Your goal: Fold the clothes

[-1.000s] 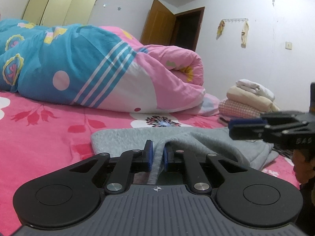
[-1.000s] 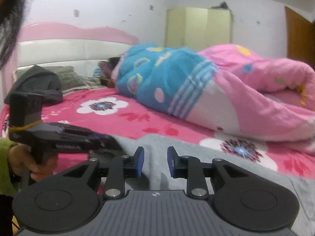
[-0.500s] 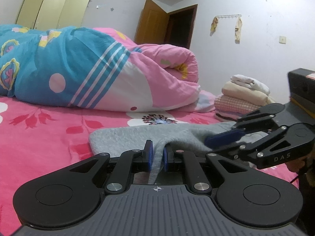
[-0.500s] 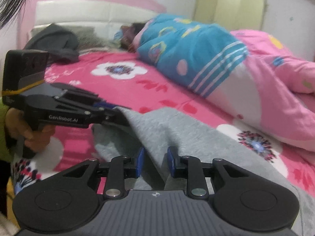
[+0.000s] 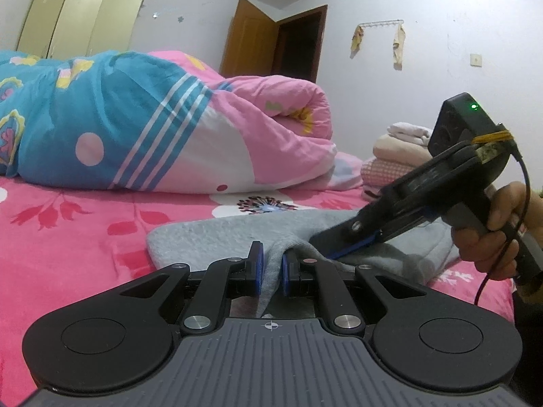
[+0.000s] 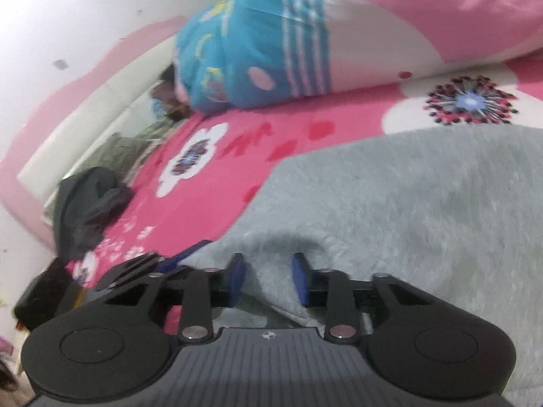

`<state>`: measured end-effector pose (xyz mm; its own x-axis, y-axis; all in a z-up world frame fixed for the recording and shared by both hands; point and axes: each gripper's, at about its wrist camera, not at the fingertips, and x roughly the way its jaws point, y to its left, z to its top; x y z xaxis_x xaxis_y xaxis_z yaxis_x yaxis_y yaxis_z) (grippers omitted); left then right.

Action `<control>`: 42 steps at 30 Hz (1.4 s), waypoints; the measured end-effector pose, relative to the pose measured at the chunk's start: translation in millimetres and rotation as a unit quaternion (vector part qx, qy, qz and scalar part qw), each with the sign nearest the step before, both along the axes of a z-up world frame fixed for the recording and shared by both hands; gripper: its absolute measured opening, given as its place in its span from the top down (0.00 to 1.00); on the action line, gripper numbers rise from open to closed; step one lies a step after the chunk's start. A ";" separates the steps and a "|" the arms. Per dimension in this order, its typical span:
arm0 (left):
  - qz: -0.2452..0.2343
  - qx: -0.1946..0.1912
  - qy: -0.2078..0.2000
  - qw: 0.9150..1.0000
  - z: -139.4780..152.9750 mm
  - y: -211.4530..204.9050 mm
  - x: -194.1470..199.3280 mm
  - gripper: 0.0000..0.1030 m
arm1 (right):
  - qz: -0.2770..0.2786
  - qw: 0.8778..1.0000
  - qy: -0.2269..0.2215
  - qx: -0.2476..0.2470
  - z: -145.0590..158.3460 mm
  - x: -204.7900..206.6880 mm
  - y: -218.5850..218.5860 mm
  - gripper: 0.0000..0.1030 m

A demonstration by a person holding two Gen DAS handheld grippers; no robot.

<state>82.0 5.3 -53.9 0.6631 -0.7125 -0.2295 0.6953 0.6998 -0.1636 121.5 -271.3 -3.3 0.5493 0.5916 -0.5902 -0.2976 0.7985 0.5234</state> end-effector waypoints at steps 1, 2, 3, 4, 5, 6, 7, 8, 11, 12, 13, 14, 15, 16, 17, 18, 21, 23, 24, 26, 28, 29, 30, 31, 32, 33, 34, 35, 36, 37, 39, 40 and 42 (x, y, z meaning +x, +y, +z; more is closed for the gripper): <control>0.000 -0.001 0.000 1.000 0.0 0.3 0.1 0.91 | -0.002 1.000 -0.003 -0.007 -1.5 -1.1 2.3 0.91; 0.000 -0.001 0.001 1.000 0.0 0.5 0.1 0.91 | 0.001 1.000 -0.008 -0.012 -2.2 -3.1 4.7 0.98; 0.001 -0.002 0.001 1.000 0.0 0.8 0.2 0.91 | 0.005 1.000 -0.012 -0.012 -1.9 -3.8 6.0 1.00; 0.002 -0.002 0.002 1.000 0.0 1.2 0.5 0.91 | 0.009 1.000 -0.019 -0.014 -0.4 -6.8 7.4 1.00; 0.003 -0.003 0.003 1.000 0.0 1.4 0.7 0.91 | 0.013 0.999 -0.027 -0.017 1.1 -9.7 8.8 1.00; 0.004 -0.002 0.003 1.000 0.0 1.6 0.6 0.91 | 0.019 0.999 -0.035 -0.017 4.0 -13.2 9.3 1.00; 0.005 -0.001 0.002 1.000 0.0 1.4 0.0 0.91 | 0.025 0.999 -0.043 -0.016 6.8 -16.8 9.9 1.00; 0.007 0.000 0.002 1.000 0.0 1.2 0.0 0.91 | 0.029 0.998 -0.051 -0.015 10.4 -21.5 10.0 1.00; 0.009 -0.001 0.003 1.000 -0.1 1.6 -0.3 0.91 | 0.044 0.997 -0.060 -0.009 20.1 -34.2 10.7 1.00; 0.010 -0.001 0.003 1.000 -0.1 1.7 -0.4 0.91 | 0.043 0.997 -0.069 -0.018 23.4 -38.7 10.9 1.00; 0.010 0.000 0.003 1.000 0.0 1.6 -0.4 0.91 | 0.042 0.996 -0.079 -0.028 26.6 -43.3 11.1 1.00; 0.010 0.000 0.002 1.000 0.0 1.4 -0.8 0.91 | 0.040 0.995 -0.088 -0.037 29.9 -47.8 11.3 1.00; 0.010 0.001 0.001 1.000 0.1 1.3 -1.1 0.91 | 0.035 0.992 -0.103 -0.056 33.1 -49.2 11.5 1.00; 0.011 0.002 0.000 1.000 0.1 1.3 -1.3 0.91 | 0.030 0.990 -0.118 -0.075 36.3 -50.6 11.6 0.98; 0.011 0.001 0.000 1.000 0.0 1.5 -1.3 0.91 | 0.025 0.986 -0.134 -0.095 39.5 -51.9 11.7 0.92; 0.011 0.001 0.000 1.000 -0.1 1.6 -1.3 0.91 | 0.019 0.984 -0.141 -0.111 40.5 -51.2 11.9 0.86; 0.011 0.001 0.000 1.000 -0.4 1.9 -1.2 0.91 | 0.022 0.978 -0.156 -0.135 38.9 -46.6 13.4 0.51; 0.011 0.000 0.001 1.000 -0.6 1.8 -0.4 0.91 | 0.046 0.975 -0.165 -0.140 36.4 -42.8 16.7 0.35; 0.010 -0.001 0.002 1.000 -0.7 2.1 0.0 0.91 | 0.061 0.972 -0.176 -0.145 34.7 -41.7 19.6 0.31; 0.009 -0.003 0.004 1.000 -0.8 2.9 0.5 0.91 | 0.098 0.961 -0.202 -0.163 31.1 -43.6 26.7 0.21; 0.008 -0.004 0.004 1.000 -0.6 3.5 0.6 0.91 | 0.138 0.947 -0.218 -0.191 24.9 -40.2 36.0 0.11; 0.008 -0.004 0.004 1.000 -0.5 3.7 0.6 0.91 | 0.147 0.942 -0.223 -0.202 21.8 -37.2 38.6 0.11; 0.008 -0.005 0.004 1.000 -0.4 3.8 0.8 0.91 | 0.153 0.940 -0.220 -0.210 18.9 -32.9 40.2 0.12; 0.007 -0.005 0.004 1.000 -0.4 3.8 1.0 0.91 | 0.158 0.942 -0.211 -0.208 17.6 -30.0 40.0 0.18; 0.007 -0.005 0.005 1.000 -0.5 3.6 1.1 0.91 | 0.162 0.944 -0.202 -0.206 16.3 -27.1 39.8 0.31; 0.007 -0.005 0.005 1.000 -0.5 3.5 1.2 0.91 | 0.167 0.945 -0.192 -0.203 15.1 -24.2 39.5 0.37; 0.007 -0.005 0.005 1.000 -0.6 3.5 1.3 0.91 | 0.171 0.947 -0.183 -0.201 13.8 -21.3 39.3 0.44; 0.007 -0.004 0.006 1.000 -0.8 3.3 1.4 0.91 | 0.175 0.948 -0.173 -0.199 12.6 -18.4 39.1 0.56; 0.007 -0.004 0.006 1.000 -0.9 3.1 1.5 0.91 | 0.178 0.949 -0.171 -0.198 12.2 -19.5 37.6 0.62; 0.007 -0.004 0.006 1.000 -1.1 2.9 1.6 0.91 | 0.181 0.949 -0.169 -0.197 11.9 -20.7 36.2 0.71; 0.007 -0.003 0.006 1.000 -1.2 2.4 1.9 0.90 | 0.188 0.947 -0.173 -0.193 13.1 -26.9 34.0 0.78; 0.007 -0.002 0.007 1.000 -1.2 2.2 2.1 0.90 | 0.192 0.945 -0.178 -0.194 14.4 -31.8 33.2 0.79; 0.007 0.000 0.007 1.000 -1.3 1.6 2.3 0.90 | 0.200 0.942 -0.189 -0.194 17.2 -41.6 31.6 0.79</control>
